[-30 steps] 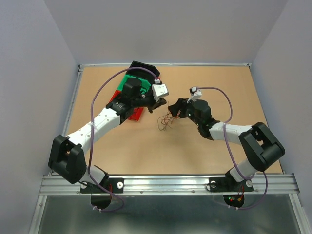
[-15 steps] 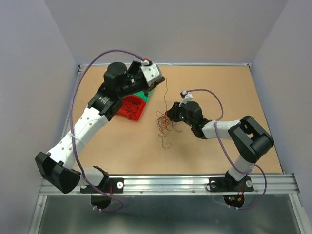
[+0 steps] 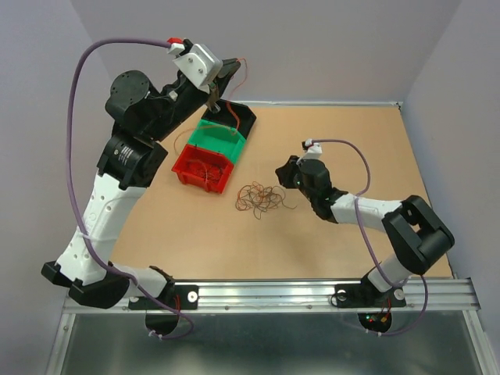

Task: Untangle the cables

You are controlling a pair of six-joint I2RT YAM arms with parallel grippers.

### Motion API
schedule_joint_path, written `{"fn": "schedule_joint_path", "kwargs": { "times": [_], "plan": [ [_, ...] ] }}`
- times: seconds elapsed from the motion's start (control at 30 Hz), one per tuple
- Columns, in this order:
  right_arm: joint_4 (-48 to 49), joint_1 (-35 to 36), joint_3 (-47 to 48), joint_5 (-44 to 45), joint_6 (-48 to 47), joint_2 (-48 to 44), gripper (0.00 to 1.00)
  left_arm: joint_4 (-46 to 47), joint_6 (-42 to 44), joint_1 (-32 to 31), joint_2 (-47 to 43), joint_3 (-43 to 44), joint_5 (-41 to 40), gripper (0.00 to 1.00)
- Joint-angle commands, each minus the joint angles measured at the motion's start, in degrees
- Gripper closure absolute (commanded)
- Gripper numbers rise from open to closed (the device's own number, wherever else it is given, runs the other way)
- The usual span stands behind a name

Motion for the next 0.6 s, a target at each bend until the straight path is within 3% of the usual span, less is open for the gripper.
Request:
{"fn": "schedule_joint_path", "kwargs": {
  "times": [0.0,0.03,0.1,0.17,0.37,0.57],
  "plan": [
    [2.0,0.2,-1.1,4.7,-1.7,-7.1,0.74,-1.3,-1.7,0.0,0.3,1.4,-2.3,1.0],
    [2.0,0.2,-1.8,4.9,-1.9,-7.9,0.62,-1.3,-1.4,0.0,0.2,1.6,-2.7,1.0],
    [2.1,0.3,-2.3,5.1,-1.9,-9.9,0.48,-1.4,-0.9,0.0,0.0,1.8,-4.1,1.0],
    [2.1,0.2,-2.9,5.1,-2.0,-10.7,0.43,-1.3,0.0,0.0,0.1,1.2,-6.7,1.0],
    [2.2,0.3,-3.4,5.5,-1.5,-11.9,0.39,-0.7,1.7,0.8,3.8,-0.1,-16.5,1.0],
    [2.3,0.2,-4.0,7.1,-1.6,-13.0,0.38,0.6,2.6,3.9,11.2,-0.5,-18.1,1.0]
  ]
}}
